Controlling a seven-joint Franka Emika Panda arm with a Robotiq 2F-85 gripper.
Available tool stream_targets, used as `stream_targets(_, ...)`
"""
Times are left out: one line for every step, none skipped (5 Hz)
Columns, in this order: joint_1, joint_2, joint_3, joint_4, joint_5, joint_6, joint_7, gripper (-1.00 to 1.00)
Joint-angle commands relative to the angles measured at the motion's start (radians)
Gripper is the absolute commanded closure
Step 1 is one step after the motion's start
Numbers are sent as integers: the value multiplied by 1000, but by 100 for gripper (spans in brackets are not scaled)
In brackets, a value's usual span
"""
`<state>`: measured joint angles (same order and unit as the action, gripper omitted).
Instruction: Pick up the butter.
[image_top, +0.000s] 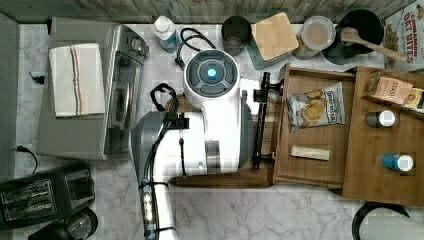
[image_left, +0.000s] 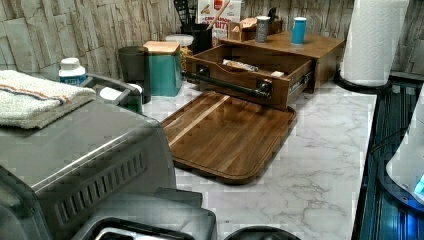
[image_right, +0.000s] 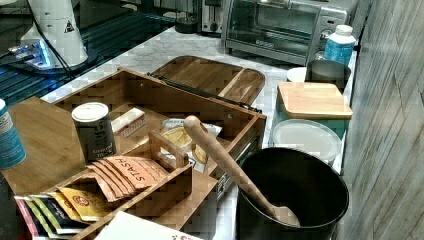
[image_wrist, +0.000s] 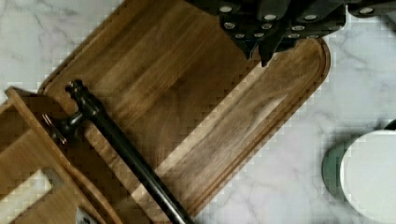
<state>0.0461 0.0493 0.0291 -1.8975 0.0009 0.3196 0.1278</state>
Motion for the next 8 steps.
stream_targets(-100, -15, -104, -24, -36, 59, -138, 100)
stream_targets(-143, -19, -134, 7, -12, 51, -192, 100)
stream_targets(-150, -50, -178, -39, -29, 130, -199, 100)
stream_targets(-167, -56, -217, -69, -16, 178, -168, 100)
stream_targets(-197, -55, -245, -115, -2, 234, -80, -100)
stream_targets(-239, -20, -255, -104, -9, 216, 58, -100)
stream_targets(-291, 32, -276, -60, 99, 140, 113, -100)
stream_targets(-304, 70, -286, -42, 87, 106, 189, -100)
